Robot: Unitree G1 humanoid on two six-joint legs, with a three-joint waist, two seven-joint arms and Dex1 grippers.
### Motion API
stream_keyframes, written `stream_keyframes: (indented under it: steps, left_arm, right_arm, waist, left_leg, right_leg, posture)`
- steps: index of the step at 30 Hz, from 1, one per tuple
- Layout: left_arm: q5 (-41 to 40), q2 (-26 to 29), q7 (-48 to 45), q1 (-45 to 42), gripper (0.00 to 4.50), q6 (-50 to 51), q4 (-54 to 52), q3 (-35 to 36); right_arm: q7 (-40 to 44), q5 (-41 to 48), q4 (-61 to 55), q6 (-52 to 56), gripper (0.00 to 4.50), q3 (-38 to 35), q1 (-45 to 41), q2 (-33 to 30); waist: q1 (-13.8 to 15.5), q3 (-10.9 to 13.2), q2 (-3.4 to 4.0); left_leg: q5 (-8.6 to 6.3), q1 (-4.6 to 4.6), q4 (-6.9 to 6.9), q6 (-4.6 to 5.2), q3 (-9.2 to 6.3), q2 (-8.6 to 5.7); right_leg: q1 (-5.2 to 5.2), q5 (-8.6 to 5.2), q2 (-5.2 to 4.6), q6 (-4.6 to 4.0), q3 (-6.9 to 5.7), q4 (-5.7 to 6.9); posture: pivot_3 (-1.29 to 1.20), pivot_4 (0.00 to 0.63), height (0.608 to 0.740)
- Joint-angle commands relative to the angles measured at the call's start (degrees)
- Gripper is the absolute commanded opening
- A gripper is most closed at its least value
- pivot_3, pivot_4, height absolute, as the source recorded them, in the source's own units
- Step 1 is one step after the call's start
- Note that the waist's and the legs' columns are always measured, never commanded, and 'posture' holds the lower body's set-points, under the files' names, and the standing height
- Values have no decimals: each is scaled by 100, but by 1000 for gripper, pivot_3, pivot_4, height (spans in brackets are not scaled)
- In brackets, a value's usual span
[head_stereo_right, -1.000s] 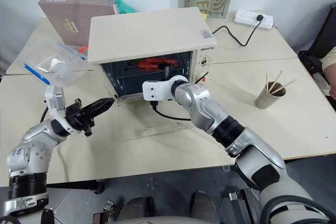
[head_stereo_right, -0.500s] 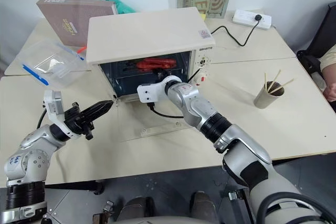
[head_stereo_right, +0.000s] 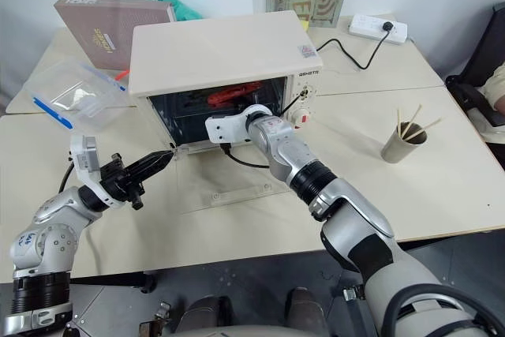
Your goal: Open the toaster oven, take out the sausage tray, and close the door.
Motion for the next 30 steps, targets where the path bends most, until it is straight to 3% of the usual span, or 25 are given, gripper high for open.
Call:
stream_keyframes:
  steps: [1, 2, 12, 19, 30]
  left_arm:
    - [-109, 48, 23, -72, 0, -62, -81, 57]
    - [-110, 51, 26, -69, 0, -63, -80, 59]
    - [-110, 33, 125, -98, 0, -47, -43, 61]
    - [-123, 78, 188, -207, 0, 113, 59, 27]
    - [-292, 395, 760, -205, 0, 1023, 106, 259]
  right_arm:
    - [-6, -78, -179, 44, 257, -124, -84, 41]
    - [4, -98, -212, 50, 6, -138, -70, 45]
    - [106, -277, -1403, 271, 6, -234, 570, -146]
    - [-38, -471, -2025, -151, 6, -181, 1063, -493]
    - [465, -786, -3834, -234, 6, -337, 2306, -1130]
  waist:
    - [-1, 0, 0]
    - [-5, 0, 0]
    - [-10, 0, 1]
    - [-3, 0, 0]
    - [26, 0, 0]
  left_leg:
    - [0, 0, 0, 0, 0, 0]
    - [0, 0, 0, 0, 0, 0]
    - [-3, 0, -10, -7, -1, 1]
    - [-3, 0, -5, -7, 1, 0]
    - [-4, 1, -5, -7, 1, 0]
  right_leg:
    - [0, 0, 0, 0, 0, 0]
    - [0, 0, 0, 0, 0, 0]
    - [-2, 0, 1, 0, -1, -1]
    - [-2, 0, 1, 0, -1, -2]
    - [-2, 0, 0, 0, 0, -4]
  posture:
    - [0, 150, 740]
    - [0, 150, 740]
    - [0, 150, 740]
    - [0, 150, 740]
    - [0, 150, 740]
